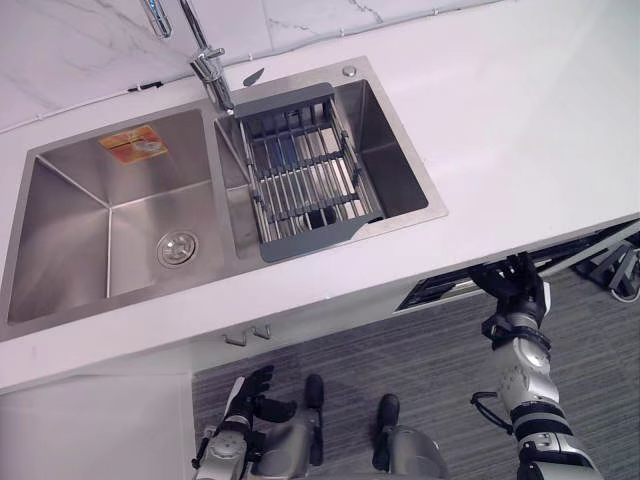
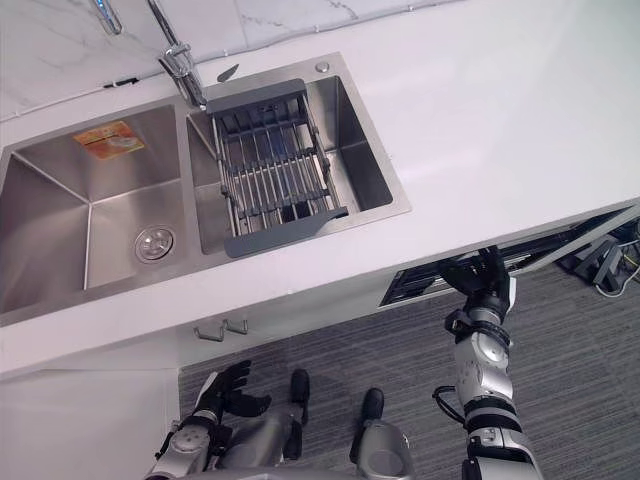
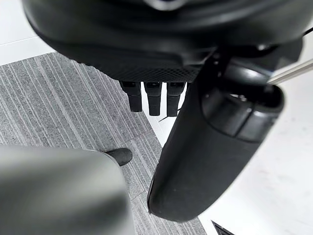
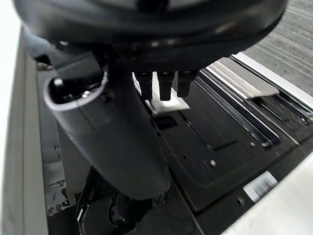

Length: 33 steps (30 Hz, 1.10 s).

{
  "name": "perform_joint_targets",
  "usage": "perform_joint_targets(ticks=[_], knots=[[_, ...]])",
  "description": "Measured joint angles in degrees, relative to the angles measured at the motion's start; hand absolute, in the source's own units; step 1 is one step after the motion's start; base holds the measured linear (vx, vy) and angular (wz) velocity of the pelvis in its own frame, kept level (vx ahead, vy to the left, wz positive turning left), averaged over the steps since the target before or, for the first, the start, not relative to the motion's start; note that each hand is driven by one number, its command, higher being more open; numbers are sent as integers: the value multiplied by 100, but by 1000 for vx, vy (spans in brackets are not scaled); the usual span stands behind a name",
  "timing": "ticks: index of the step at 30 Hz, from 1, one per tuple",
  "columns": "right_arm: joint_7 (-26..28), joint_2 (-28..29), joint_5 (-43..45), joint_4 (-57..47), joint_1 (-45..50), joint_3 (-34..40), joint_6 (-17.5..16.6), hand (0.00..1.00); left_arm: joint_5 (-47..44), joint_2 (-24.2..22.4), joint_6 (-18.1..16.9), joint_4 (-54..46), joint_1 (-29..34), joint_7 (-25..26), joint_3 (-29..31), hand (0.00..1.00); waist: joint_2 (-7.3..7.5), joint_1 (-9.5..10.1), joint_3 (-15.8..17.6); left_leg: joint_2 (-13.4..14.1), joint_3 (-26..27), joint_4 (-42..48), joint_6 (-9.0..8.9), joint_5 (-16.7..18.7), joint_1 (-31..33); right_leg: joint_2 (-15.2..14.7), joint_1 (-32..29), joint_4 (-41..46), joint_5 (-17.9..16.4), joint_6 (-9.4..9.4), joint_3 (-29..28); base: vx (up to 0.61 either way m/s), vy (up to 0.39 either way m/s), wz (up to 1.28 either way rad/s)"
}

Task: Walk over to the sink, pick up the cup, carry it to the dishwasher, place the cup inside the dishwasher, then close the dishwasher door

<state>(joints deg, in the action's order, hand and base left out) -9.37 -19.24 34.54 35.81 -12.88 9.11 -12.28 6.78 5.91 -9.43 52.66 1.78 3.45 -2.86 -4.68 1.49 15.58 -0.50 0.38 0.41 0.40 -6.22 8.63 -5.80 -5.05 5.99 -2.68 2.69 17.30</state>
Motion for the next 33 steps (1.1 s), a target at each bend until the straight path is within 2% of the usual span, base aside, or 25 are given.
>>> perform_joint_targets(ticks=[10,15,18,21,24,28,33], knots=[[0,17,-413,-22,53,-196,-4,90,5,16,-14,8,24,9,-99,90,-5,-124,-3,42,-153,-22,-57,-49,3,72,51,-89,52,-76,59,-2,-11,3],[140,-8,-1324,-1179,1184,-495,152,90,11,-17,-12,109,23,33,-94,90,-48,-136,-93,59,-260,-151,-99,-82,-61,81,138,-150,22,-78,173,24,-26,11],[376,212,-1869,-1643,1801,-535,178,90,20,-22,18,178,53,46,-83,90,-27,-134,-242,52,-311,-262,-103,-99,-179,82,240,-152,-41,-63,234,66,-35,10],[569,523,-2453,-1717,2177,-574,181,90,20,-23,33,184,123,50,-78,90,51,-129,-419,42,-352,-352,-104,-100,-291,102,346,-187,-72,-37,276,54,-28,8],[572,894,-2907,-1636,2448,-568,204,90,19,-23,33,185,163,54,2,90,211,-108,-553,41,-377,-433,-106,-105,-390,87,434,-214,-98,-22,302,16,-5,5],[518,1161,-3161,-819,2463,-462,227,90,-13,33,50,208,185,117,31,90,446,-97,-691,20,-376,-539,-105,-130,-499,53,495,-218,-108,-7,302,0,0,0],[484,1271,-3117,228,2417,-268,332,90,-132,67,52,208,212,128,36,90,495,-88,-730,-14,-376,-556,-112,-122,-618,-17,620,-216,-123,20,304,-8,5,0]])
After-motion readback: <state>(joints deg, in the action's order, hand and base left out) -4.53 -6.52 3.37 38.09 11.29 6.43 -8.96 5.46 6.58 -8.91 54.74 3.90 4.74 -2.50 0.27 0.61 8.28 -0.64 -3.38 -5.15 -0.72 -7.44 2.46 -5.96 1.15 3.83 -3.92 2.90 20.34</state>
